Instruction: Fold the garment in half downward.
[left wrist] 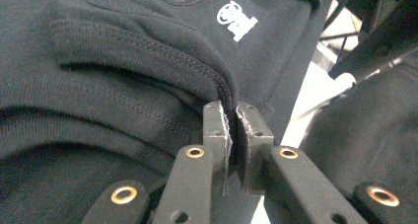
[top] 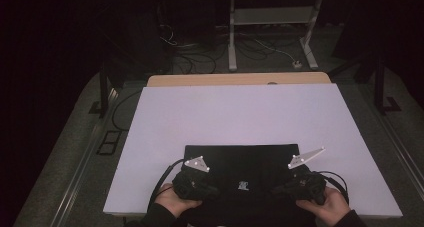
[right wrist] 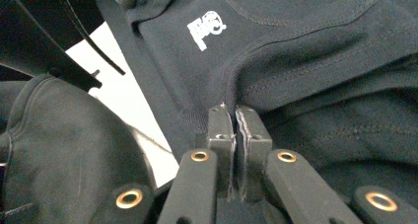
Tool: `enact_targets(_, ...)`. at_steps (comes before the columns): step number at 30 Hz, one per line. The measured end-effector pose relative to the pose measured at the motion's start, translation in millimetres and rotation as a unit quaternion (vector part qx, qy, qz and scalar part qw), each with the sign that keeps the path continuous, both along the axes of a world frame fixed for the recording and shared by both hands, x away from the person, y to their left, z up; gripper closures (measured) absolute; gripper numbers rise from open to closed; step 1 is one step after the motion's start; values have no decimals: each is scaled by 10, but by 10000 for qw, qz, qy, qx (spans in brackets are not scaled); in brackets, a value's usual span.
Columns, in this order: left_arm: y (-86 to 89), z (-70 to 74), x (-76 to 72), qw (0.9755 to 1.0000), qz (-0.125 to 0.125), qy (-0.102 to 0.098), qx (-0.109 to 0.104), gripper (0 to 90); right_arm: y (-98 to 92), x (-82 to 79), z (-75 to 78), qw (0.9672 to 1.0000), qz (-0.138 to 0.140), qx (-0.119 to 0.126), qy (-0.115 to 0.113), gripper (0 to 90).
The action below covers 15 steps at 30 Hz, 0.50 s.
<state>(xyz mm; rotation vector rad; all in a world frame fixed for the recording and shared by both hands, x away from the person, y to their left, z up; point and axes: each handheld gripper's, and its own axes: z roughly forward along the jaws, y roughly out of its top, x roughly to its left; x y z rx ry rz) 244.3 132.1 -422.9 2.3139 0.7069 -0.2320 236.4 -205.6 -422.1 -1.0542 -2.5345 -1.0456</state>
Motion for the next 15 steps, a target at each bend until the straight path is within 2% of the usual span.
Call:
enact_targets(3,-8,-15,-16,10000,-21,12,48,793,4,-12,-11,10000,41,-61,5,832)
enact_targets(5,-4,-12,-18,9999,29,16,112,730,2,-22,-8,10000,14,-80,27,791)
enact_targets(8,17,13,-27,9996,134,-159,169,632,-15,-42,17,10000,-17,-62,4,710)
enact_targets(11,40,59,-53,9984,239,-451,259,541,-44,-60,54,9999,-95,-1,-51,647)
enact_targets(13,45,80,-64,9977,241,-553,320,480,-58,-75,84,9999,-102,33,-119,590)
enact_targets(15,40,97,-72,9975,245,-578,325,412,-55,-96,118,9995,-91,6,-291,540)
